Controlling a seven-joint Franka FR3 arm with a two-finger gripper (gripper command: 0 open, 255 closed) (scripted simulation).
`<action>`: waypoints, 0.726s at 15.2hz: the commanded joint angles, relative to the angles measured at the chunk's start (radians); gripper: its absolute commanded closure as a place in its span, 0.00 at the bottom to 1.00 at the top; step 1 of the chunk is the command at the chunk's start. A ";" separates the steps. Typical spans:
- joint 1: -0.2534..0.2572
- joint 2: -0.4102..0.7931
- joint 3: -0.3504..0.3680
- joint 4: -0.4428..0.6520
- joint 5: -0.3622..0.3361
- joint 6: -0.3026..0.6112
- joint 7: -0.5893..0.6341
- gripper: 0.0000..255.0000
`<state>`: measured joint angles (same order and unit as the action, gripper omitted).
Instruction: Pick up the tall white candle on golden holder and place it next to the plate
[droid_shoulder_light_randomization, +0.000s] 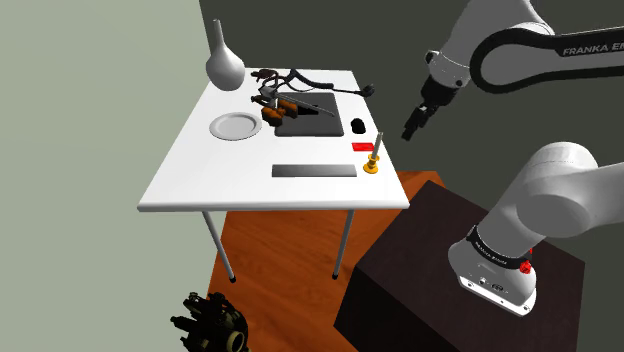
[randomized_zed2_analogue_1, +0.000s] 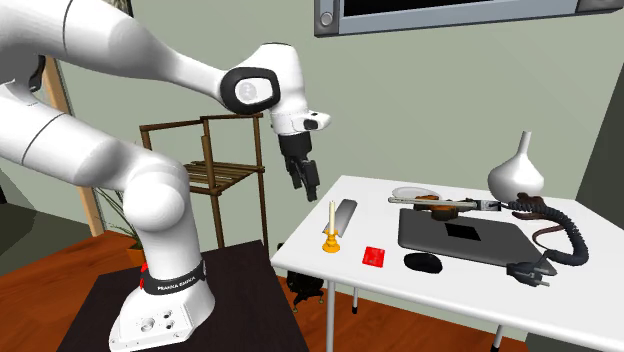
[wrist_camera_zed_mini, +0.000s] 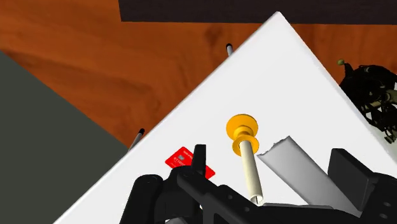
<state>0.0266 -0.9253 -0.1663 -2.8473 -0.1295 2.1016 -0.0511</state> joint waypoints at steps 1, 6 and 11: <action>0.009 0.019 -0.039 -0.074 -0.018 0.170 -0.051 0.00; 0.072 0.202 -0.163 -0.182 -0.043 0.626 -0.192 0.00; 0.110 0.322 -0.196 -0.182 -0.034 0.758 -0.207 0.00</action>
<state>0.1284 -0.6302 -0.3544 -3.0291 -0.1661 2.8300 -0.2548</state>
